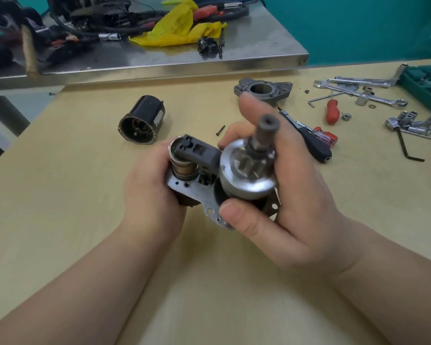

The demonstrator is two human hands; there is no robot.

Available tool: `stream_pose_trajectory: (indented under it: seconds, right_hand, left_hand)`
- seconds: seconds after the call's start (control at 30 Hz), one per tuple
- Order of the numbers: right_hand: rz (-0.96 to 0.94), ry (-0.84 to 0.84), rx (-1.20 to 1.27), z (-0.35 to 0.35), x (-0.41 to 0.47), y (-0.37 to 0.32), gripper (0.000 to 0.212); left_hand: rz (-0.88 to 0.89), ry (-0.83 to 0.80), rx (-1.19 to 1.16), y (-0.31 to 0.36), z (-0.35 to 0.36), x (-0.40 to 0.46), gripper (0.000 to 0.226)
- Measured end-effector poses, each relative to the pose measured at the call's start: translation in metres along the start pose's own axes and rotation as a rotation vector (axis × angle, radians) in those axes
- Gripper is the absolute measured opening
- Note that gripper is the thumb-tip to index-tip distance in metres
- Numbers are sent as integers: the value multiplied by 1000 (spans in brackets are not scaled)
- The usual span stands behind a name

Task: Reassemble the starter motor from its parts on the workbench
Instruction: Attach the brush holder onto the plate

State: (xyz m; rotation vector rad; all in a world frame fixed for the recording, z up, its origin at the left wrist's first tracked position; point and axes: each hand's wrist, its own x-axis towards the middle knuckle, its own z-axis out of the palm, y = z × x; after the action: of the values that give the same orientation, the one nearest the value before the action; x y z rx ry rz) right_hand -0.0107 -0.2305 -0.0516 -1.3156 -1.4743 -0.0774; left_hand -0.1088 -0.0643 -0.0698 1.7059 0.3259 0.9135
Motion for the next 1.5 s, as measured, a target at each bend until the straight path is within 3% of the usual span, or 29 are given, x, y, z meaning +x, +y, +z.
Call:
stream_pose_trajectory:
  seconds: [0.07, 0.13, 0.2, 0.27, 0.33, 0.43, 0.5, 0.6, 0.83, 1.07, 1.2, 1.33, 1.5]
  right_hand:
    - [69, 48, 9, -7, 3, 4, 84]
    - [139, 222, 45, -21, 6, 13, 76]
    - [212, 462, -64, -38, 11, 24, 52]
    - [329, 593, -298, -54, 15, 37, 31]
    - [465, 492, -527, -66, 17, 49, 26]
    - [633, 49, -870, -64, 15, 64, 25]
    - [688, -170, -951, -54, 12, 71, 26]
    - [698, -286, -981, -47, 11, 78, 21]
    - [738, -313, -1007, -47, 18, 83, 27]
    - [803, -398, -1015, -42, 24, 73, 27]
    - [805, -433, -944, -37, 22, 59, 28]
    - [827, -331, -776, -42, 18, 42, 33]
    - [848, -56, -318, -51, 23, 19, 41]
  left_hand:
    - [-227, 61, -243, 7, 8, 2, 25]
    - [-402, 129, -530, 10, 6, 11, 18]
    - [-391, 210, -485, 8, -3, 19, 23]
    - [-293, 238, -289, 4, -15, 23, 21]
    - [-270, 254, -201, 1, -23, 27, 22]
    - [-324, 296, -158, 0, -26, 35, 35]
    - [-380, 315, -142, 0, -26, 38, 32]
    - [-419, 301, -92, -2, -24, 39, 28]
    - [-503, 226, 21, -9, -14, 38, 28]
    - [-410, 173, 227, -14, -10, 40, 26]
    - [-342, 141, 166, -13, -4, 38, 27]
    - [-295, 111, 180, -15, -3, 36, 27]
    - [-280, 110, 178, -16, -2, 39, 27]
